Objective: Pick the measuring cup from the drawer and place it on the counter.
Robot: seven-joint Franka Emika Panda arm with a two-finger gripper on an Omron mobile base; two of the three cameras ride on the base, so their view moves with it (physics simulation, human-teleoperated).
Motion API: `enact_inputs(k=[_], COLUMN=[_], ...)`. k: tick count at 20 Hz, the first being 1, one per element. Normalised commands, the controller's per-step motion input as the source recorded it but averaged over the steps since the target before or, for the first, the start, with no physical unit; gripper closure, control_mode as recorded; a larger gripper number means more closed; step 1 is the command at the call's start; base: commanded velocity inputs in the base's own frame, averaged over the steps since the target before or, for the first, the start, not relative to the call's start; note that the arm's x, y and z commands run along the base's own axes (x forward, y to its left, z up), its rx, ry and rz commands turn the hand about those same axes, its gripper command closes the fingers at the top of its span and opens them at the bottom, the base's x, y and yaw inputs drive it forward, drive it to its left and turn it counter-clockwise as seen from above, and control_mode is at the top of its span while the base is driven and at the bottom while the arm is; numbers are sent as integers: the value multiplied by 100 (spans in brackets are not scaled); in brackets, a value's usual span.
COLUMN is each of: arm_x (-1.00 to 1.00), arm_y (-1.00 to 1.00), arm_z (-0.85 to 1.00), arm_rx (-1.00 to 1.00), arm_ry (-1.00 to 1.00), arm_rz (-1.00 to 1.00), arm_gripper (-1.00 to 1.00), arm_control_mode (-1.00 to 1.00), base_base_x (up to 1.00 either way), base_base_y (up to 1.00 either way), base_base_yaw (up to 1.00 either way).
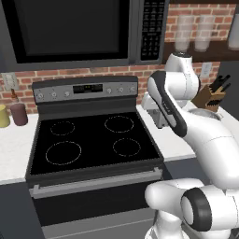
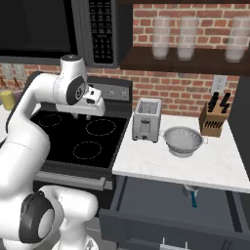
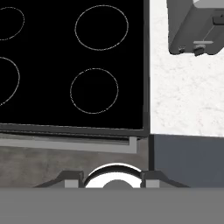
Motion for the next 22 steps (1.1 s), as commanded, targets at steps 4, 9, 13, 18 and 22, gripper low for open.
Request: enact_inputs(k=[4,9,13,18,22], arm_x=[0,0,0,0,0], arm_y=[0,0,0,0,0], arm_z=[0,0,0,0,0], arm_rx=[0,0,0,0,0], arm_ry=[0,0,0,0,0], arm_rz=[0,0,0,0,0], arm_gripper=[-100,-100,-100,-100,-100], arm_control_mode=[100,100,100,100,100], base_base_x=[0,-31,-68,-65,-8], base_base_y=[0,-15,-64,-85,-77], base_base_yaw=[0,-1,-3,0,0])
